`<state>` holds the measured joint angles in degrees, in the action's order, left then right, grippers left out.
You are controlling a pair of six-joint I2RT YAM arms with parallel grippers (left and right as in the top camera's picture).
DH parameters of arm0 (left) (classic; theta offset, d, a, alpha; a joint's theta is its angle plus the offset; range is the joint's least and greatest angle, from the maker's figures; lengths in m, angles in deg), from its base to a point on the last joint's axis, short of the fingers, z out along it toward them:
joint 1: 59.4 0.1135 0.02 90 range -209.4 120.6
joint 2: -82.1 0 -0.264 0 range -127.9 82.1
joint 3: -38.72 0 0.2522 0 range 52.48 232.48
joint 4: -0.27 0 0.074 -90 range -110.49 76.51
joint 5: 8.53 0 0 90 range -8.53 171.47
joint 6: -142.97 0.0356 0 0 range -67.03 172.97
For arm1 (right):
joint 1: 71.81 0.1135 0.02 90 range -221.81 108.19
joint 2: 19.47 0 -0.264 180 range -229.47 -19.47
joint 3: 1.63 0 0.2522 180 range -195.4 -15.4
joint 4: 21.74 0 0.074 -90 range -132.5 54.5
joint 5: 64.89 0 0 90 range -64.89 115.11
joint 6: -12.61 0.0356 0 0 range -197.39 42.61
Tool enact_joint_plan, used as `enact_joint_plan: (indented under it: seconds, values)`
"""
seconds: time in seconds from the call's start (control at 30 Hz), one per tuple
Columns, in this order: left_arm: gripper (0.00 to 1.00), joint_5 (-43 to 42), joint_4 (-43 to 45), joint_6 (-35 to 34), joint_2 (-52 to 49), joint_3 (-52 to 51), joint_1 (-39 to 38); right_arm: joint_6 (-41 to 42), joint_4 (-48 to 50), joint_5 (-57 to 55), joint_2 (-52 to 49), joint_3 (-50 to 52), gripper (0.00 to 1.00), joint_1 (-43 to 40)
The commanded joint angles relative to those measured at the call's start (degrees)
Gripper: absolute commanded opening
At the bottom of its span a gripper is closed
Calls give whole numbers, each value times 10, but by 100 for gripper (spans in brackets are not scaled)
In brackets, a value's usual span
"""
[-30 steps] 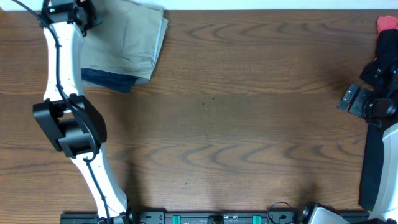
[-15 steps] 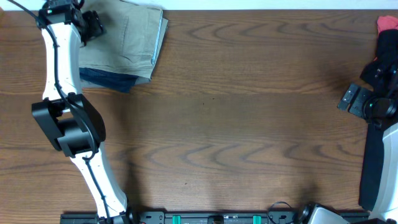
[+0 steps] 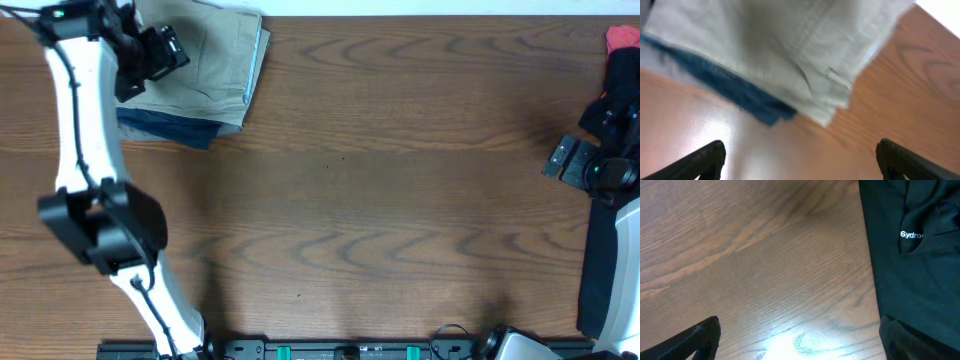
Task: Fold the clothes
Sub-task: 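Open the left gripper and pull it back from the stack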
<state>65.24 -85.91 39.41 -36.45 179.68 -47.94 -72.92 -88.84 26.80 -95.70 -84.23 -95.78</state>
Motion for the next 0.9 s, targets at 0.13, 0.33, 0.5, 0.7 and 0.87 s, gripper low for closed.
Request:
enact_joint_plan:
  seconds: [0.13,0.33,0.5,0.7,0.87]
  values:
    - [97,-11,-149,23,119,6,-10,-7,-1,-2,5,-6,99,4]
    - [97,-11,-235,54,209,6,-39,-7,-1,-2,5,-6,99,4]
    - [97,-12,-243,54,317,-15,-80,-7,-1,-2,5,-6,99,4]
    - [97,-12,-243,54,454,-88,-149,-7,-1,-2,5,-6,99,4]
    - [98,-12,-243,3,572,-199,-173,-7,-1,-2,5,-6,99,4]
